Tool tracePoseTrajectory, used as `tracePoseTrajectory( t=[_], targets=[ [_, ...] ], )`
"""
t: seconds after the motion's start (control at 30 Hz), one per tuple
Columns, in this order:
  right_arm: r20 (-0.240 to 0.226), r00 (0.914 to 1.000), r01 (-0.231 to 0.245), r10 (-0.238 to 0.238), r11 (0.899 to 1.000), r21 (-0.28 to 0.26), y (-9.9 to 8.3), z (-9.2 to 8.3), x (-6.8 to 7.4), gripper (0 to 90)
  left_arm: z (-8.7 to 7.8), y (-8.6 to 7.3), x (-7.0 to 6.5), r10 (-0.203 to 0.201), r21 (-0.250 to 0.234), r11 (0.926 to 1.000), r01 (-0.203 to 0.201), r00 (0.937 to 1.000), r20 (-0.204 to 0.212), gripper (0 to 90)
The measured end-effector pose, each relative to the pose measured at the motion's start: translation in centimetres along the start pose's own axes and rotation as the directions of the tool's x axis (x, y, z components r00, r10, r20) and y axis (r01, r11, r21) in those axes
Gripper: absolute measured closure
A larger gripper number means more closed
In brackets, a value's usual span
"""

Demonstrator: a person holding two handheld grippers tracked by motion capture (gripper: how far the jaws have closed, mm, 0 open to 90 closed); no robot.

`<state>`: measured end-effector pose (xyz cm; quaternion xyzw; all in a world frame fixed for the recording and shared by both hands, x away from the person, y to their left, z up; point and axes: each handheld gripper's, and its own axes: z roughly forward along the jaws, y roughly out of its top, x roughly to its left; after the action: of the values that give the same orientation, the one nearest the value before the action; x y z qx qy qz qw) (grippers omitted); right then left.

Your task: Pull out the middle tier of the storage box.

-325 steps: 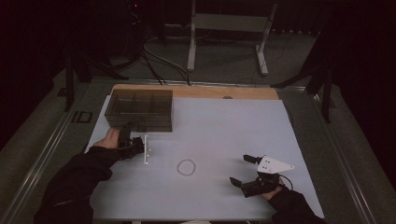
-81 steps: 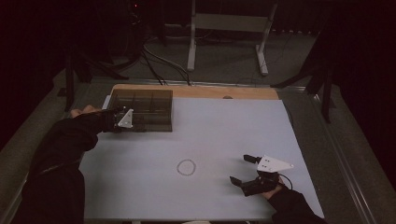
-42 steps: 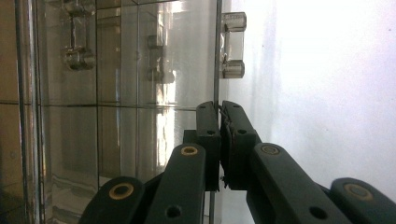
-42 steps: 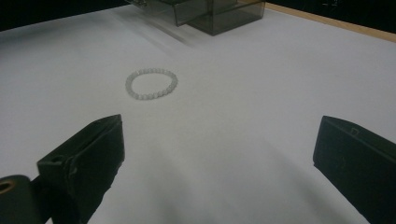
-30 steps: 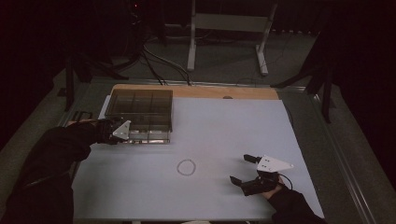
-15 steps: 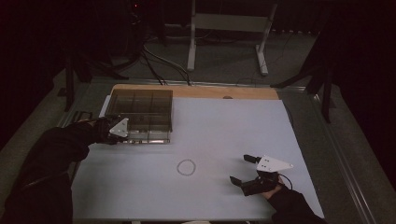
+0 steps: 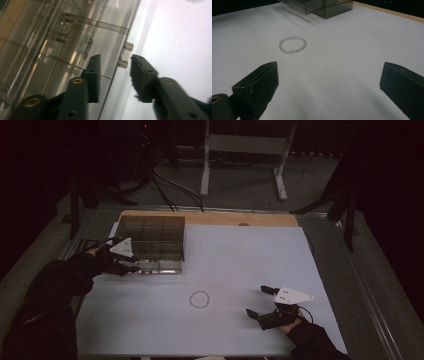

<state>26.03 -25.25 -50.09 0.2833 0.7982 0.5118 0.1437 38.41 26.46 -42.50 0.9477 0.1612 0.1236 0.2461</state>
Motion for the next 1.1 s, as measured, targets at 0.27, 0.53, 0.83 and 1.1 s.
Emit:
tracePoseTrajectory(
  t=[0.27,0.53,0.83,1.1],
  targets=[
    [0.001,1.0000,0.003,-0.003,1.000,-0.003,0.0,0.0,0.0,2.0,-0.7,-0.2,-0.3,-0.225,-0.116,0.9688,0.219,0.9734,-0.042,26.4],
    [0.001,1.0000,0.000,0.000,1.000,-0.001,0.0,0.0,0.0,2.0,-0.8,-0.9,-1.4,-0.282,-0.186,0.9429,0.276,0.9595,-0.003,7.3],
    [0.001,1.0000,0.003,-0.003,1.000,-0.001,0.0,0.0,0.0,2.0,-0.5,-0.5,-2.9,-0.300,-0.221,0.9271,0.302,0.9528,0.044,3.0],
    [0.002,1.0000,-0.002,0.002,1.000,-0.001,0.1,0.2,0.0,2.0,0.1,-0.2,-4.2,-0.298,-0.261,0.9157,0.306,0.9520,0.070,3.0]
  ],
)
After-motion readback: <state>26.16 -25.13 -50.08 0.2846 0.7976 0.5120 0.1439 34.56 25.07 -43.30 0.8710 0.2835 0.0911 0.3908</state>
